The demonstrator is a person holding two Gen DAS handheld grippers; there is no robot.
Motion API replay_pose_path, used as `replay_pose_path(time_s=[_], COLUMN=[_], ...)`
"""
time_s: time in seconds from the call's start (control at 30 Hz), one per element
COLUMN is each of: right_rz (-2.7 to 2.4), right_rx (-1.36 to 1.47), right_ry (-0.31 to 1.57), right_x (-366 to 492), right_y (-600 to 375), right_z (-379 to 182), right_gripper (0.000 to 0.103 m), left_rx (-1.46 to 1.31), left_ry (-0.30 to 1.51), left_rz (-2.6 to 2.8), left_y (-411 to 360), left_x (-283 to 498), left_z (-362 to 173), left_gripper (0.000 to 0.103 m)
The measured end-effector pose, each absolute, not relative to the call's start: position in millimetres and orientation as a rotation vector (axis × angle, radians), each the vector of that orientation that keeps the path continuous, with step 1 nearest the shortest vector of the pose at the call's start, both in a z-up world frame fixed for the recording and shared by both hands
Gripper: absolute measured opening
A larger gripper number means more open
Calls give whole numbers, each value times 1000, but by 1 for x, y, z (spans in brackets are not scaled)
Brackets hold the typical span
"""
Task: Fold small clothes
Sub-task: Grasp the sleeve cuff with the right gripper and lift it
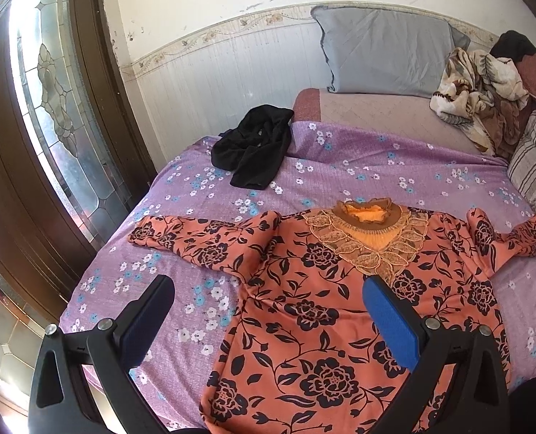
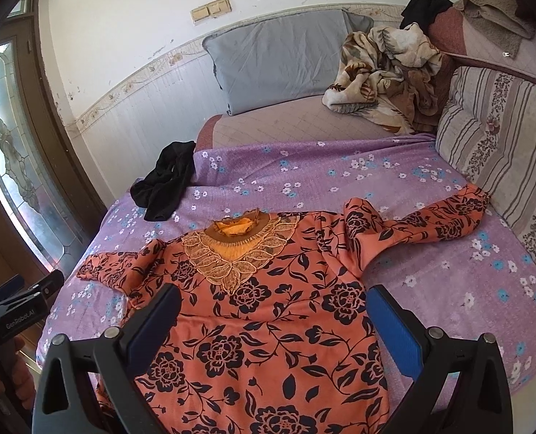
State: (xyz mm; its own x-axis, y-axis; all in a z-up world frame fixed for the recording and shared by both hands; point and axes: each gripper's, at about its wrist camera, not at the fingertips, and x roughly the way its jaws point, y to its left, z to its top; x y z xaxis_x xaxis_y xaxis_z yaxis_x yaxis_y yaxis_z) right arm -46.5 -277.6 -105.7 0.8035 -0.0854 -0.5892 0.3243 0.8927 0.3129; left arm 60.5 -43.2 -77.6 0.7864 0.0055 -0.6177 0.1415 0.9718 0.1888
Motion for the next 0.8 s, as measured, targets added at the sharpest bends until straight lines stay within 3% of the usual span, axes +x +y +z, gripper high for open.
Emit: replay_pose_path(time_s=[0.13,0.27,0.43,0.63,0.73,0.77,0.8], right_rz=[-284,-408,-491,-554,-588,-608,-642], right_rx=[568,901,1283,1431,1332,1300,1265], right_ry=[590,558,377,356,309,332,359], right_x=[-41,-53,-74,-32,-8,1,10], right_y=[-342,-457,-581,-651,-654,-655,-656], right_z=[-142,-203,-265,-313,-308,-309,-312], right_gripper=[103,103,101,83,84,79,67], left_rx=[275,320,332,278,201,203,215], left_ry=[809,984,909,963,1022,1025,1027], left_rz=[-130,-162,-157,-223,-249,-251,-248], left_y=[-73,-113,-149,-155,-147,-147,-149], left_x=[101,144,163,177,188,189,189], left_z=[-139,-222,-257,-280,-285,-285,-285], left_gripper=[103,103,103,103,103,103,103])
